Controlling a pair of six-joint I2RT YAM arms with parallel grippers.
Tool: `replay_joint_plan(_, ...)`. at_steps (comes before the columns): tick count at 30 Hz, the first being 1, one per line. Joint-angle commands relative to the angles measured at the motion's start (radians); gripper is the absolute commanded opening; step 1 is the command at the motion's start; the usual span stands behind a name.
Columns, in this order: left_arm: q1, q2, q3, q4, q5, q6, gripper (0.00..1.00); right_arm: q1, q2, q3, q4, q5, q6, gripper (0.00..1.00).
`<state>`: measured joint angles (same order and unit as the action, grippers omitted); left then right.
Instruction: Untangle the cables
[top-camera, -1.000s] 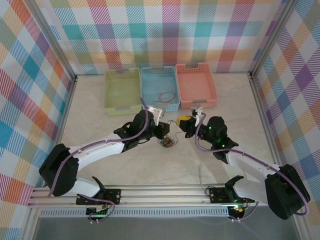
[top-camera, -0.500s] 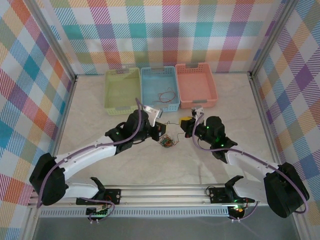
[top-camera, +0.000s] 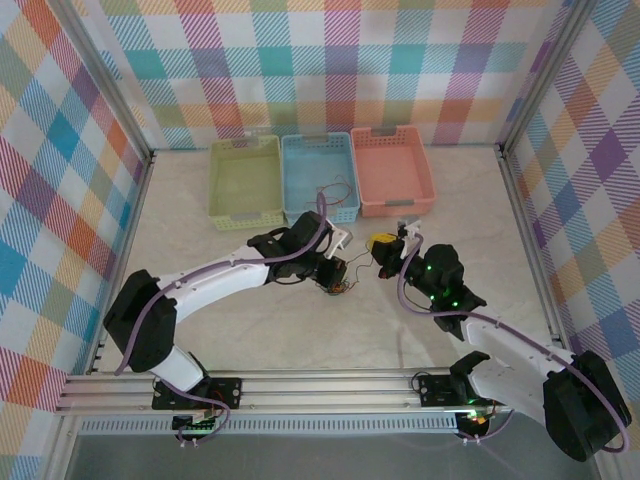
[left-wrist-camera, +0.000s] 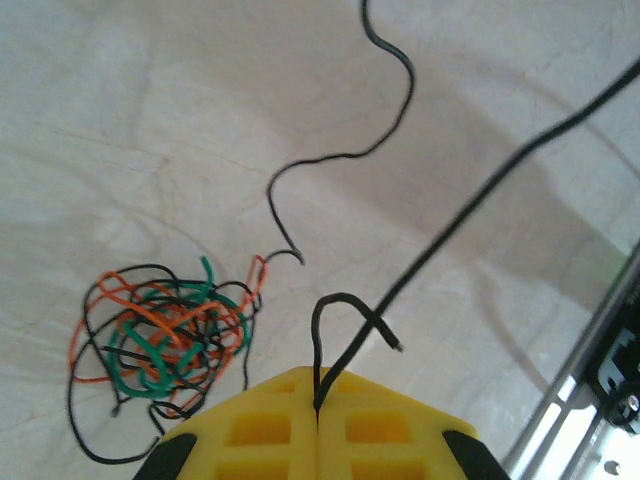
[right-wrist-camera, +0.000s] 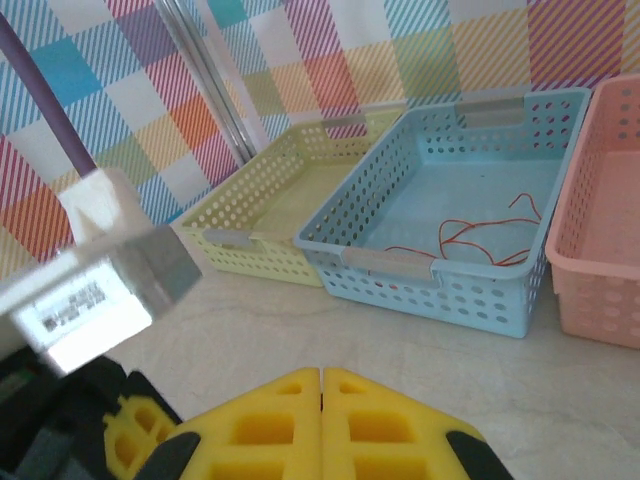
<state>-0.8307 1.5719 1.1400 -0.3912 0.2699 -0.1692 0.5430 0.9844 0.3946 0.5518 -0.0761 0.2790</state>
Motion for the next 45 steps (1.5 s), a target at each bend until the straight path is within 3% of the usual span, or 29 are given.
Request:
replay_joint_plan(1, -0.016, 0.02, 0.051, -0.092, 0.106, 0.044, 0.0, -0.004, -0.007, 0.002, 0.016, 0.059, -0.014, 0.0)
replay_joint_plan(10, -0.075, 0.013, 0.078, -0.116, 0.311, 0.122, 0.0, -0.005, 0.036, 0.033, -0.043, 0.132, -0.011, 0.0)
replay_joint_plan(17, -0.085, 0.0, 0.073, -0.101, 0.345, 0.131, 0.0, -0.009, 0.03, 0.03, -0.041, 0.135, -0.003, 0.0)
replay_joint_plan(19, -0.086, -0.003, 0.073, -0.094, 0.343, 0.124, 0.0, -0.009, 0.027, 0.027, -0.034, 0.12, 0.0, 0.12)
replay_joint_plan(21, -0.085, -0.009, 0.073, -0.088, 0.342, 0.12, 0.0, -0.009, 0.023, 0.024, -0.025, 0.117, 0.003, 0.32)
replay_joint_plan(23, -0.084, -0.023, 0.074, -0.078, 0.315, 0.097, 0.0, -0.009, 0.019, 0.021, -0.022, 0.12, 0.004, 0.49)
replay_joint_plan(25, -0.081, -0.038, 0.074, -0.061, 0.311, 0.064, 0.0, -0.009, 0.01, 0.016, -0.016, 0.121, 0.0, 0.57)
replay_joint_plan(33, -0.073, -0.137, 0.117, -0.048, 0.268, -0.068, 0.0, -0.009, -0.028, -0.035, 0.07, 0.071, -0.036, 0.6)
replay_joint_plan(41, -0.041, -0.162, 0.217, -0.21, 0.015, -0.088, 0.0, -0.009, -0.063, -0.085, 0.196, -0.031, -0.061, 0.62)
replay_joint_plan(45, -0.013, -0.13, 0.285, -0.276, -0.009, -0.079, 0.0, -0.009, -0.057, -0.107, 0.26, -0.082, -0.073, 0.63)
